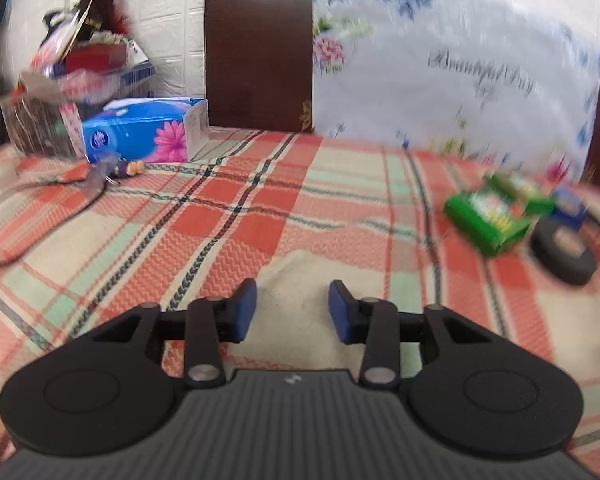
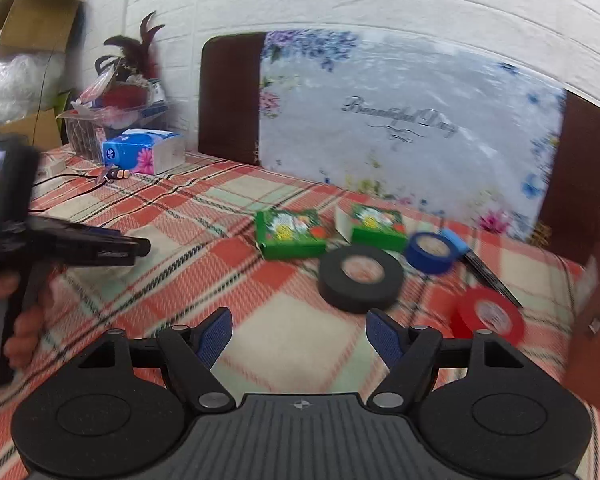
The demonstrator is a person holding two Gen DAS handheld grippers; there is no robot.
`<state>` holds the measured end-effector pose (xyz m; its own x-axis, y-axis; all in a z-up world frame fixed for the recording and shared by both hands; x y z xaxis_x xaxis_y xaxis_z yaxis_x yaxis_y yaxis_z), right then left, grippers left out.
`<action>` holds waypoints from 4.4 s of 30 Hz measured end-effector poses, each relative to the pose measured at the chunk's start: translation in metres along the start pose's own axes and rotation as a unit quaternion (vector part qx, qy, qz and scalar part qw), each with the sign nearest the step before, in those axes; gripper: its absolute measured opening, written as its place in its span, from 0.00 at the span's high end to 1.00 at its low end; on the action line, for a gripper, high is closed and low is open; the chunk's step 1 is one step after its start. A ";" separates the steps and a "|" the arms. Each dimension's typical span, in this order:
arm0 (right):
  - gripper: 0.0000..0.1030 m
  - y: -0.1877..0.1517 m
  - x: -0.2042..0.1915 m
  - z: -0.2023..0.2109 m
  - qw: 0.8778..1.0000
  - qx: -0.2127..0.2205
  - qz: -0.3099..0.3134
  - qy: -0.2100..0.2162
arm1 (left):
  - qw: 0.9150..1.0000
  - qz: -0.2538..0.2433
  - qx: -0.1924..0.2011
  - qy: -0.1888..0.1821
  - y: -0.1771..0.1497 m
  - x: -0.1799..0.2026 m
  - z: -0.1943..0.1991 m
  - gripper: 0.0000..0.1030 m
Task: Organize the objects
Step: 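Move the left gripper back over the table toward the green cartons, then grasp the green carton with the red flower print with the left gripper, then lower the green carton into the box and open the left gripper, then move the left gripper back to the table toward the black tape roll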
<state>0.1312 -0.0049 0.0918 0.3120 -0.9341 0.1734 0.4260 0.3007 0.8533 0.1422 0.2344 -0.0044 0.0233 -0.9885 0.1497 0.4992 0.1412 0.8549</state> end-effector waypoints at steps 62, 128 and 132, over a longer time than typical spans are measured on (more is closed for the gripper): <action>0.20 -0.146 0.109 0.128 0.991 -0.058 -0.096 -0.069 | 0.942 -0.018 -0.215 -0.257 -0.061 0.262 0.062 0.52; 0.35 -0.110 0.167 0.093 0.955 0.033 -0.210 -0.205 | 0.968 -0.143 -0.082 -0.190 0.031 0.337 0.032 0.70; 0.35 -0.113 0.149 0.083 0.961 0.001 -0.210 -0.180 | 0.973 -0.133 -0.087 -0.166 0.023 0.306 0.027 0.70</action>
<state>0.0589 -0.1940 0.0618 -0.2009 -0.9792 -0.0285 0.4492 -0.1179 0.8856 0.1379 -0.0631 0.0744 -0.3929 -0.9127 0.1120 0.5892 -0.1563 0.7928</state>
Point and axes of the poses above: each gripper's, at about its wrist camera, not at the fingertips, and z roughly against the way its jaws point, x to its right, y to its top, the point moved 1 cm from there along -z, roughly the way its jaws point, and after that the axes turned 10 degrees about -y, right-handed, at the moved point
